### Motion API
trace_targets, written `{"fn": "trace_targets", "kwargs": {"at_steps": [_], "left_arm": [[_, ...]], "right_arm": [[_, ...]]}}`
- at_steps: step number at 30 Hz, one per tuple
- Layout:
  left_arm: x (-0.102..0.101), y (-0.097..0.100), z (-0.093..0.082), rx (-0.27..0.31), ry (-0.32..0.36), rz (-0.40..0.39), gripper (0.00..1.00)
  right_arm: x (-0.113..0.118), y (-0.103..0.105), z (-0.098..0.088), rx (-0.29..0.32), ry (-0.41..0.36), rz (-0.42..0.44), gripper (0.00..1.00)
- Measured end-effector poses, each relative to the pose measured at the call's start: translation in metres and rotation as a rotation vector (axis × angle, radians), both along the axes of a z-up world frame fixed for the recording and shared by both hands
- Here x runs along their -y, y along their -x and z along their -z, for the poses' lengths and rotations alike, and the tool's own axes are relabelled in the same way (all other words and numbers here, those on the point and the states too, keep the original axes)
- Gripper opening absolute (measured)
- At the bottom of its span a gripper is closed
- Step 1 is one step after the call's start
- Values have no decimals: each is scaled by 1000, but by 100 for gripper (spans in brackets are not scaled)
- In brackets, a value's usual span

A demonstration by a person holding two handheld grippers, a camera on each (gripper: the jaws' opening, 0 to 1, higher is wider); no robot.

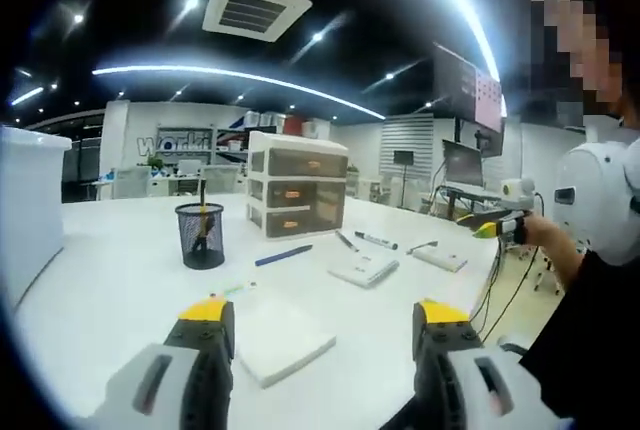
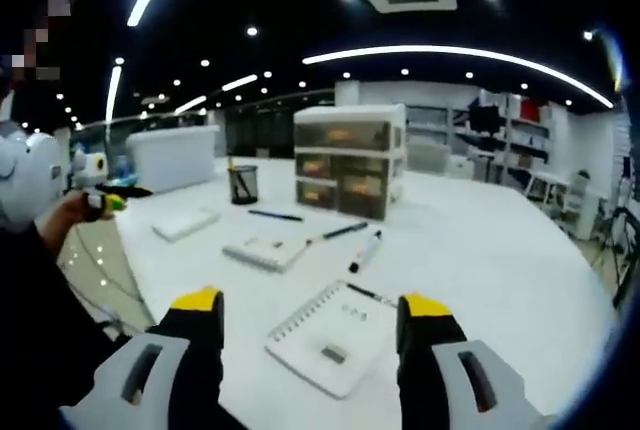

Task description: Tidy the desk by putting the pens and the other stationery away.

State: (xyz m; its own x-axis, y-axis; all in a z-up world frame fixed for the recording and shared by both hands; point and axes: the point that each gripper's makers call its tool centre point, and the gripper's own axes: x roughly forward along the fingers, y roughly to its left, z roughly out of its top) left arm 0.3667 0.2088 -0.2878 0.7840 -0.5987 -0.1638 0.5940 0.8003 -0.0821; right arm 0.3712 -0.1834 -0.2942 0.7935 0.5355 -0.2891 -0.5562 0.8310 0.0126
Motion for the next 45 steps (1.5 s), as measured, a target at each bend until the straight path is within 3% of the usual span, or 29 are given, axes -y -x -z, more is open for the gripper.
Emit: {"fn": "trace_targets", "kwargs": {"at_steps": [10,24,35,45], "left_arm": [[-3,1,11,-44,8,2,72],[-17,2,5,-11,0,-42,73],[-25,5,9,-12,11,-50,74],[-27,8,6,-2,15,-48,74]], "right_arm": [[7,4,-1,-15,32,3,68],[-5,8,-10,-22,86,-57,68],[-30,-4,-30,-36,210,-180,67],[-50,-20,-34,-63,317,-275,66]]}}
